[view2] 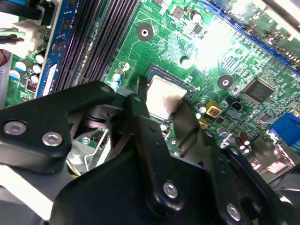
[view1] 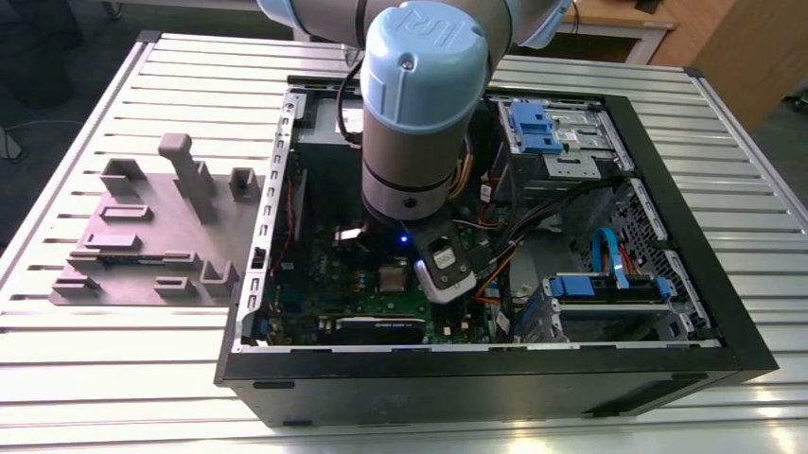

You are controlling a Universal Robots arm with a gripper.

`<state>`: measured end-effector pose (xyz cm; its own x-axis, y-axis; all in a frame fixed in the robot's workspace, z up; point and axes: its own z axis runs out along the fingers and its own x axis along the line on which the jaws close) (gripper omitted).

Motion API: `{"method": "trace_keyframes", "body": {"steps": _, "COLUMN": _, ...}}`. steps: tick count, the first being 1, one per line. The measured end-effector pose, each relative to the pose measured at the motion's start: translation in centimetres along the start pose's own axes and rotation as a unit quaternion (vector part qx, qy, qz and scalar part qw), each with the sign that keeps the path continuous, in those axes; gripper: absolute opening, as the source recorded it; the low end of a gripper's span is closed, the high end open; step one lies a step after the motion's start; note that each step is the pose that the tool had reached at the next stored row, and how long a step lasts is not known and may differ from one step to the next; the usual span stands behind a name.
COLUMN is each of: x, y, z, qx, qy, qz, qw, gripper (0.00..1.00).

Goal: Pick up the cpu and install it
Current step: 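Place the cpu into insertion slot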

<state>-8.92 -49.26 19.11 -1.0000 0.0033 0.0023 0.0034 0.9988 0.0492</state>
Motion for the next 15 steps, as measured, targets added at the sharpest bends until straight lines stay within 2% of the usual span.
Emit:
{"method": "trace_keyframes", "body": {"steps": 2, "x": 0.0, "y": 0.0, "z": -0.01, "qx": 0.0, "qy": 0.0001, "qz": 0.0, "qw": 1.0, "gripper": 0.47}}
{"method": "trace_keyframes", "body": {"steps": 3, "x": 0.0, "y": 0.0, "z": 0.0, "qx": 0.0, "qy": 0.0001, "qz": 0.0, "qw": 1.0, "gripper": 0.42}}
{"method": "trace_keyframes", "body": {"steps": 15, "x": 0.03, "y": 0.01, "z": 0.01, "qx": -0.0002, "qy": 0.0002, "qz": 0.0, "qw": 1.0, "gripper": 0.42}}
